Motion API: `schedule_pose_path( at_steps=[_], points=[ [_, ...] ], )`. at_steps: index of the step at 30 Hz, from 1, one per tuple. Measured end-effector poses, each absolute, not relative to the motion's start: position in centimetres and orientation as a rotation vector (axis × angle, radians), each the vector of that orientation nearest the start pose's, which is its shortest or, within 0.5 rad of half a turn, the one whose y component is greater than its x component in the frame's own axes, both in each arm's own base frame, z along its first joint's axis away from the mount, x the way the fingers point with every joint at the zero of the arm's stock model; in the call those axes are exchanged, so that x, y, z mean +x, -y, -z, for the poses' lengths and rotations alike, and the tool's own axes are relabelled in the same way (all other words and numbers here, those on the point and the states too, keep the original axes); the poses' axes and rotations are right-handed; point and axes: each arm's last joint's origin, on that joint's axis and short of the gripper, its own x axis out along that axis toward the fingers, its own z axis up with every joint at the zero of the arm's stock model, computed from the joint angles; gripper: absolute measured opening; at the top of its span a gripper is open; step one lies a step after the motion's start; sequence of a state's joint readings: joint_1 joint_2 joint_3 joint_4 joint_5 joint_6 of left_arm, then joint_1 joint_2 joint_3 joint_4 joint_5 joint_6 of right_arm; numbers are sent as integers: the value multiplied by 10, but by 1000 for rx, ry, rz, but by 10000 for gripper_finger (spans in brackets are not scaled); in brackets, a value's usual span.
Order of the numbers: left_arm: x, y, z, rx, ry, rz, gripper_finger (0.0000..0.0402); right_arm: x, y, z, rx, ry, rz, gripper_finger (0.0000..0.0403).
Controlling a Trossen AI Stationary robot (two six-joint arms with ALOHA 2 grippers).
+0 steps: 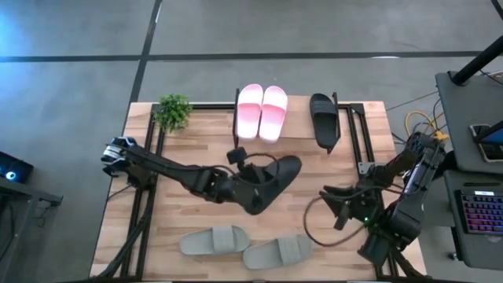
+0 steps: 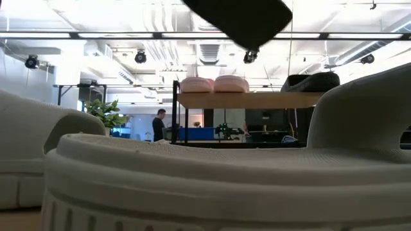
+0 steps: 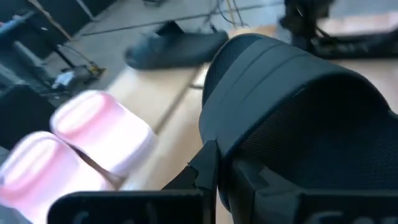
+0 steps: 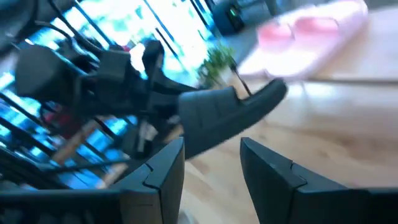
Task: Pick and place slides into the shelf
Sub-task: Put the black slide on the shelf
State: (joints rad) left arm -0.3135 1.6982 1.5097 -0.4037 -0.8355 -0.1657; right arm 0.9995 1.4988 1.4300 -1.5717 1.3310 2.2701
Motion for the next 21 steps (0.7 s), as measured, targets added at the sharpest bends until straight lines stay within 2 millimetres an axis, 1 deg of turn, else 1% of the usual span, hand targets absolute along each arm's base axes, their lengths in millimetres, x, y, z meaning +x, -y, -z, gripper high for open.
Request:
schedule_pose_path(
  at_steps=[3, 8, 12, 15, 18, 21],
  points=[
    [371, 92, -341, 177, -430, -590, 0, 156, -186, -341, 656, 15, 623, 148],
    [381, 80, -347, 252, -434, -657, 0, 155, -180, -347, 630, 29, 623, 148],
    [396, 65, -348, 317, -455, -721, 0, 155, -175, -350, 616, 32, 630, 148],
    [411, 51, -344, 387, -495, -766, 0, 156, -171, -352, 616, 37, 642, 148],
    [426, 36, -346, 457, -531, -802, 0, 156, -166, -355, 615, 41, 653, 148],
    [439, 15, -347, 468, -569, -864, 0, 156, -159, -359, 619, 49, 666, 147]
  ],
)
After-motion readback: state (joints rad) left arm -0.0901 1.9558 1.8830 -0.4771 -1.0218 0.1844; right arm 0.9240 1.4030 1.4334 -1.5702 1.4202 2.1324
